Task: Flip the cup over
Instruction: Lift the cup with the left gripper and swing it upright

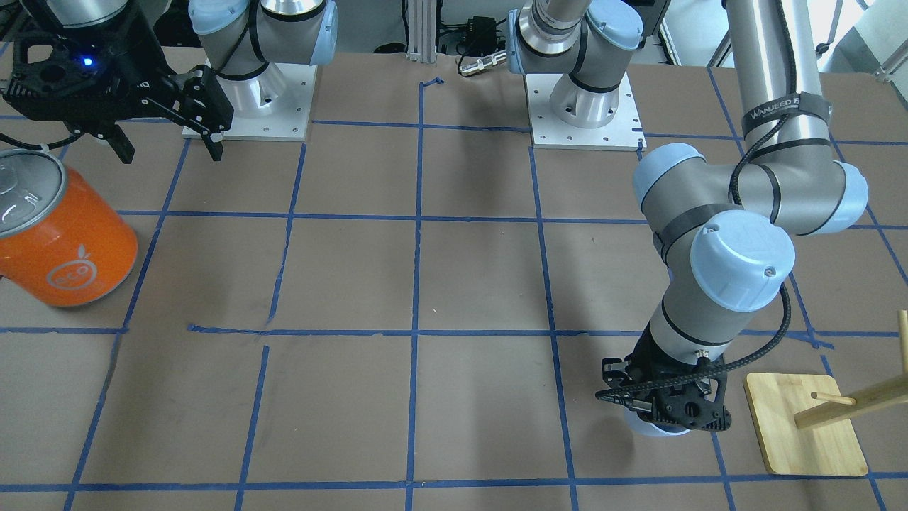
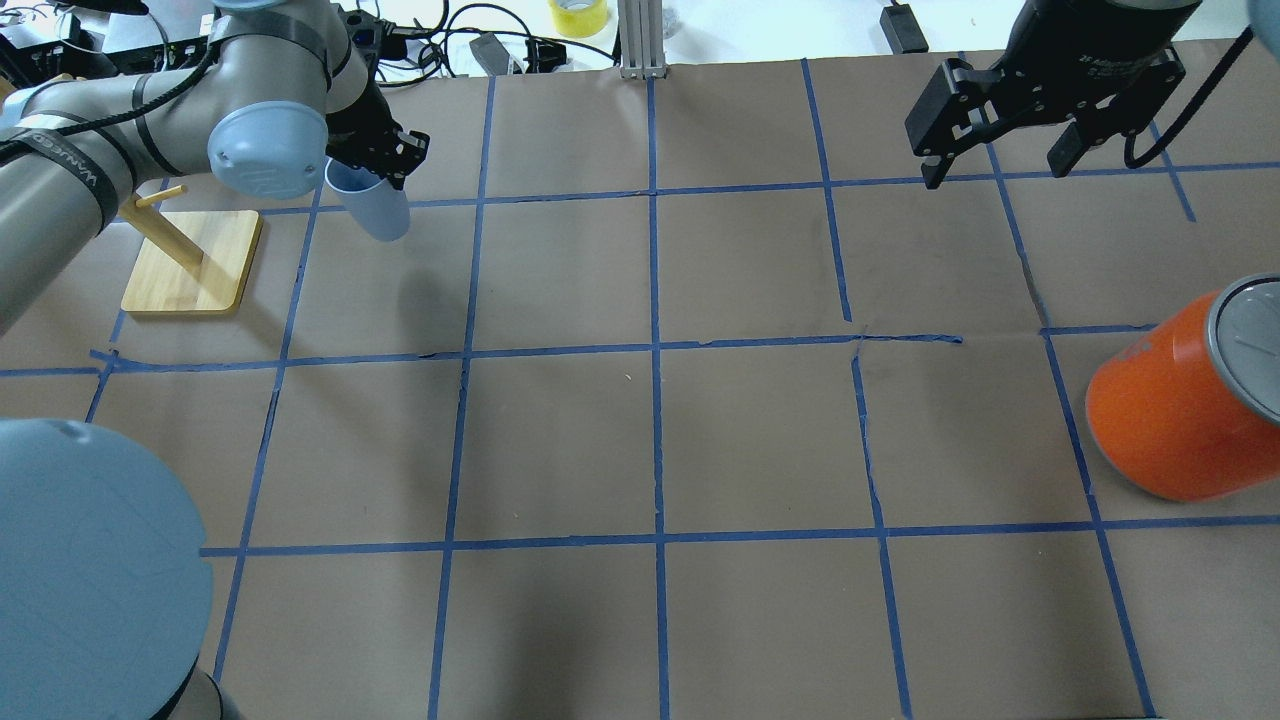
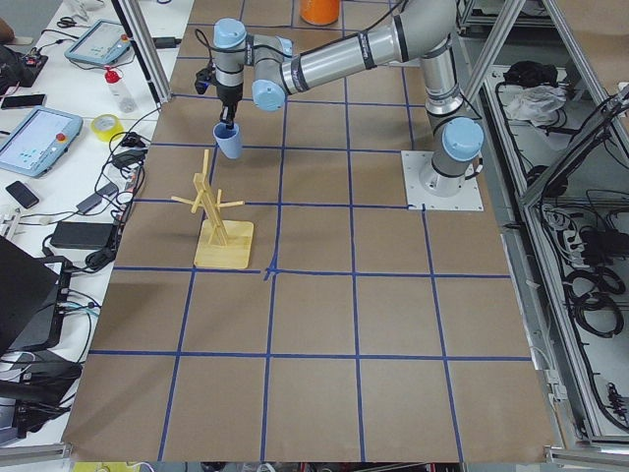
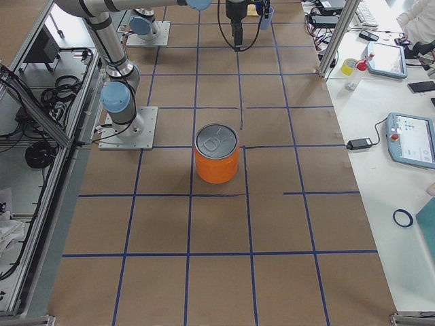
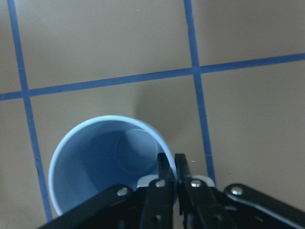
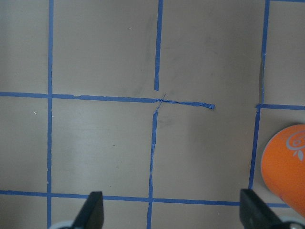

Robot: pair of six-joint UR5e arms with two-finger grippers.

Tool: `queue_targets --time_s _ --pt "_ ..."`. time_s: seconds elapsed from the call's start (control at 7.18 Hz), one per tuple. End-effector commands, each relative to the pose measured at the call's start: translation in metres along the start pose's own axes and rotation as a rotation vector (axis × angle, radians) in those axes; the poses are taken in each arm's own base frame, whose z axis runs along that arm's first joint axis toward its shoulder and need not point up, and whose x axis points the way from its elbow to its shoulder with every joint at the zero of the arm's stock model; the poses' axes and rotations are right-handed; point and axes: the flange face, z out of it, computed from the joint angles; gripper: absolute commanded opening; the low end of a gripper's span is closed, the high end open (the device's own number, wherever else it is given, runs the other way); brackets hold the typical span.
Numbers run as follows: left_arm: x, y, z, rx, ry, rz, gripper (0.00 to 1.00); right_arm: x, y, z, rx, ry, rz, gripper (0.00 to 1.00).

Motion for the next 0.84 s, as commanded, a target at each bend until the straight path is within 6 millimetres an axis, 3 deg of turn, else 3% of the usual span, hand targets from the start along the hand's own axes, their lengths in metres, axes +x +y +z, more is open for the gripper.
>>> queue_targets --time_s 0.0,0.42,0.7 --pt "-0.004 -0.002 0.019 -0.002 -0.029 0.053 0.0 0.0 0.0 0.0 0.0 0.0 -0.003 1.0" --pt "-0.009 0.004 0.044 -0.035 -0.023 0.06 0.0 0.0 0.0 0.002 -0.003 0.0 -0.003 1.0" --pt "-0.024 0.011 0.046 -0.043 -0.017 0.037 0.0 0.0 0.0 0.002 -0.003 0.0 -0.003 1.0"
